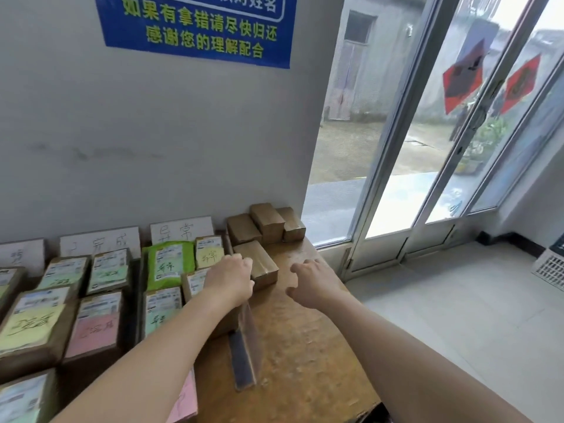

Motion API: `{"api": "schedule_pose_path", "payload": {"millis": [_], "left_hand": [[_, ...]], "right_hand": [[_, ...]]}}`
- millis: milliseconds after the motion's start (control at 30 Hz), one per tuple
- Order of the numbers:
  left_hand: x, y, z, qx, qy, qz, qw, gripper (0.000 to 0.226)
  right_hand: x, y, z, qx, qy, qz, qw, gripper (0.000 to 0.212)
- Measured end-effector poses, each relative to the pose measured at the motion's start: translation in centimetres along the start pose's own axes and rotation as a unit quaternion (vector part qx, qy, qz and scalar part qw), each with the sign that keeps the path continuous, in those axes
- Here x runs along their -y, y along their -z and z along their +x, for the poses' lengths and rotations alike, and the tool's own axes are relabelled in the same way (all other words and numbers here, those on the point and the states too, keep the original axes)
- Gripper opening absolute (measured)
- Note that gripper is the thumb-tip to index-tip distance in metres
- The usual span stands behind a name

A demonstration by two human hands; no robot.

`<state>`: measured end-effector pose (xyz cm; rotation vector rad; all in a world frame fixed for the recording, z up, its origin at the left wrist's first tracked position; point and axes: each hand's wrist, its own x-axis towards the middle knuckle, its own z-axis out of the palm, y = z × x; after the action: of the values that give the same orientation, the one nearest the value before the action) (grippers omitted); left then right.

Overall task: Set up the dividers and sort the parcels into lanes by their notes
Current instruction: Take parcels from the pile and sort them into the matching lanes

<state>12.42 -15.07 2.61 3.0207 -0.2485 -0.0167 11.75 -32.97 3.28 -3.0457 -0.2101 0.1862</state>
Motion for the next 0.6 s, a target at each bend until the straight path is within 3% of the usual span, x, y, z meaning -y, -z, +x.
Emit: {"api": "schedule_pose_path", "payload": {"millis": [433, 600], "left_hand": [[-3.3, -4.2, 11.2, 0.059, 0.055, -0.024, 0.996, 0.032], [-4.2, -7.1, 14.5, 0.096, 0.117, -0.035, 0.988, 0.043]], "right_hand": [[-6.9, -1.5, 12.0, 0.038, 0.013, -0.007, 0.999, 0.051], [-9.5, -3.3, 17.1, 0.055, 0.022, 0.004, 0.998, 0.048]]}}
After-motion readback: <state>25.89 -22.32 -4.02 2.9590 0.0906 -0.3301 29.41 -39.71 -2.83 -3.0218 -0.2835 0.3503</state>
